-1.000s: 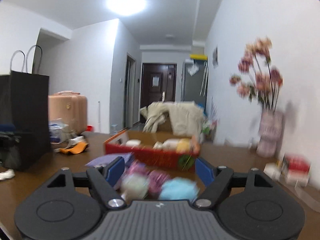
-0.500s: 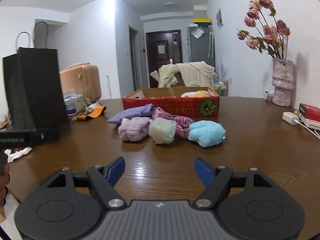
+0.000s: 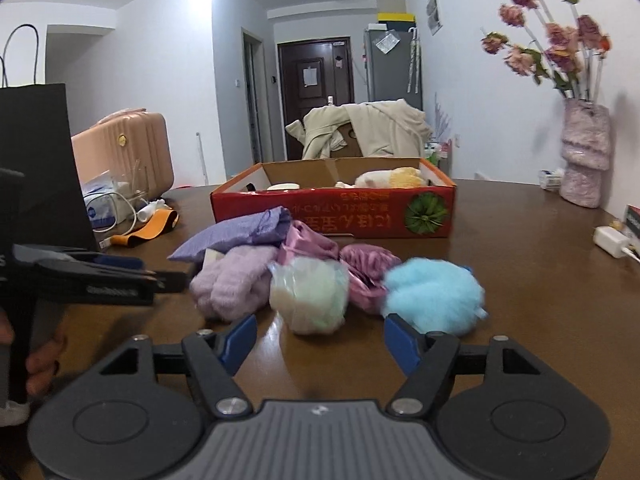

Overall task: Organize soft objects
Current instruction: 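Grasp the small white block with the left tool while the right tool grasps the clear bag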

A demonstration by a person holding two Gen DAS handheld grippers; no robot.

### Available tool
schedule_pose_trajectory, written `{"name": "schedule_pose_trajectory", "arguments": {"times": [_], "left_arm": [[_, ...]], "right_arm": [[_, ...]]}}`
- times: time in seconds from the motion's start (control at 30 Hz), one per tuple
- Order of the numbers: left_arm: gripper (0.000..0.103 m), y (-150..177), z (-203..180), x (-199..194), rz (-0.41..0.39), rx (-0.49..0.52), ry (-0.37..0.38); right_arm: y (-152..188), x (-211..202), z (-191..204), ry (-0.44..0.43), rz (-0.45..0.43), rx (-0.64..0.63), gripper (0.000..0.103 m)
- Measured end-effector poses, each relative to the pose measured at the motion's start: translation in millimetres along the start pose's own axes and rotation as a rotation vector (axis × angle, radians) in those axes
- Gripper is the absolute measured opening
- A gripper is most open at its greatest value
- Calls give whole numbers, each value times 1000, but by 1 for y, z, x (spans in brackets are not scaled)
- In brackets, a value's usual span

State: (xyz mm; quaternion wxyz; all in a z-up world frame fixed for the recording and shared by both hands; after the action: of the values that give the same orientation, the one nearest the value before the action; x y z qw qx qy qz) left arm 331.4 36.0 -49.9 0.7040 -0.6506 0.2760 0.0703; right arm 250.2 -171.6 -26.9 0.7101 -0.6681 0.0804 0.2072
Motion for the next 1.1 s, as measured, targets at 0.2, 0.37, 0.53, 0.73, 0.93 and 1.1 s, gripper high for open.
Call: {"name": "schedule_pose_trajectory", "arguments": {"times": [0.2, 0.37, 0.53, 0.73, 0.93, 1.1], "left_arm": [[29, -4, 8, 44, 52, -86, 106], [18, -2, 14, 50, 59, -130, 156], [17, -1, 11, 47, 56, -111, 142], [17, 2, -2, 8, 33, -111, 106], [17, 15, -14, -66, -13, -198, 89], [17, 19, -28, -136, -107, -180, 69]], "right_arm": [[-9, 51, -4, -43, 18, -11, 57], [-5, 69, -10, -101, 60, 60, 41], [-3, 70, -11, -107, 60, 82, 37], [-6, 40, -7, -94, 26, 66, 33], [-1, -14, 1, -91, -22, 55, 33], [4, -62, 11, -98, -73, 45, 33]]}}
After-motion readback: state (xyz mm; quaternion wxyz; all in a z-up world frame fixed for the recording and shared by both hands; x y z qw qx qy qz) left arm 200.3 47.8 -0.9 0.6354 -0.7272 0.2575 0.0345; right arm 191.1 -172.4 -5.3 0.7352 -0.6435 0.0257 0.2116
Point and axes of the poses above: each gripper's, at about its wrist camera, not at the fingertips, and x roughly the way its jaws point, z to its left, y to its underside, the point moved 4 cm from there along x, roughly the way its jaws point, and after that the axes turned 5 degrees about -z, right-handed, at the moved point
